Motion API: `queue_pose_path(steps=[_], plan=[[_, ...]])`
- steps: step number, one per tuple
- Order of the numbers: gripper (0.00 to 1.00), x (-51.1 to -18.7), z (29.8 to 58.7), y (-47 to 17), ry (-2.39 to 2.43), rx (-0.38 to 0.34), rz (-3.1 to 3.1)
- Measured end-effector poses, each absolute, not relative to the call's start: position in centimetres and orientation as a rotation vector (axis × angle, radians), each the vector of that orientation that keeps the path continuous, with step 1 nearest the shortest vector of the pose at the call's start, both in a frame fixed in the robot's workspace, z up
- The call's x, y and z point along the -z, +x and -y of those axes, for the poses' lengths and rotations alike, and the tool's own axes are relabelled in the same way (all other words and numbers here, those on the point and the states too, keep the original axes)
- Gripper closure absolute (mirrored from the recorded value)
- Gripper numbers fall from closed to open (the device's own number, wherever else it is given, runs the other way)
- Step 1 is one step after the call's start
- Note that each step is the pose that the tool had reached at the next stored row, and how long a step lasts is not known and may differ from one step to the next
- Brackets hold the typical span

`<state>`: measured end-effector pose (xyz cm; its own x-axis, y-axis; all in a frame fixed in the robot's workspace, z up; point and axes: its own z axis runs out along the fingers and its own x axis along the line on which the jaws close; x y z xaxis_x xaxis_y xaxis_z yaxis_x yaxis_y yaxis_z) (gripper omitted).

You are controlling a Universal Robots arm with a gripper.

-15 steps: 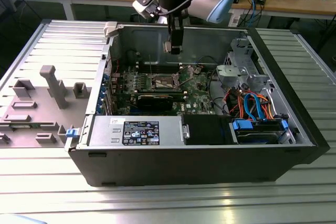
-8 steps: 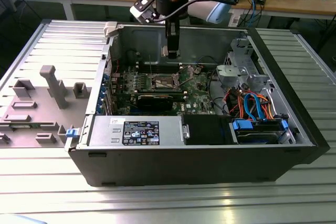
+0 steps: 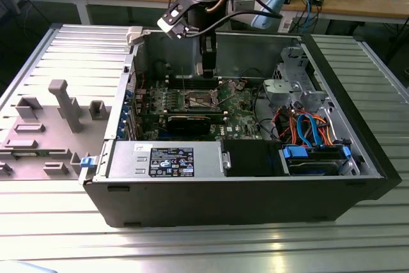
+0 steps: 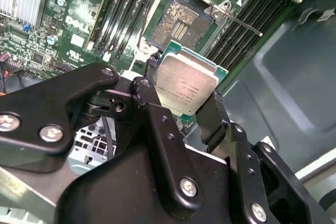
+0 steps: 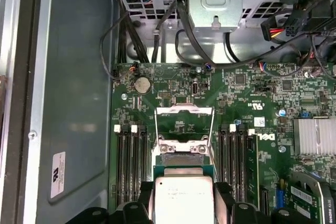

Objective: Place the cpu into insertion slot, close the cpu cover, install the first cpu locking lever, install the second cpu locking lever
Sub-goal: 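Place the cpu into insertion slot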

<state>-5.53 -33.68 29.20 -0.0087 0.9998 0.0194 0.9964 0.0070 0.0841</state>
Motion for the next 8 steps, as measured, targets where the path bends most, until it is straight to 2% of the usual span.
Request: queue_pose_path(steps=[8], plan=[[0.46,-27.7,33.7,-5.6,2.179,-0.113,-2.196]])
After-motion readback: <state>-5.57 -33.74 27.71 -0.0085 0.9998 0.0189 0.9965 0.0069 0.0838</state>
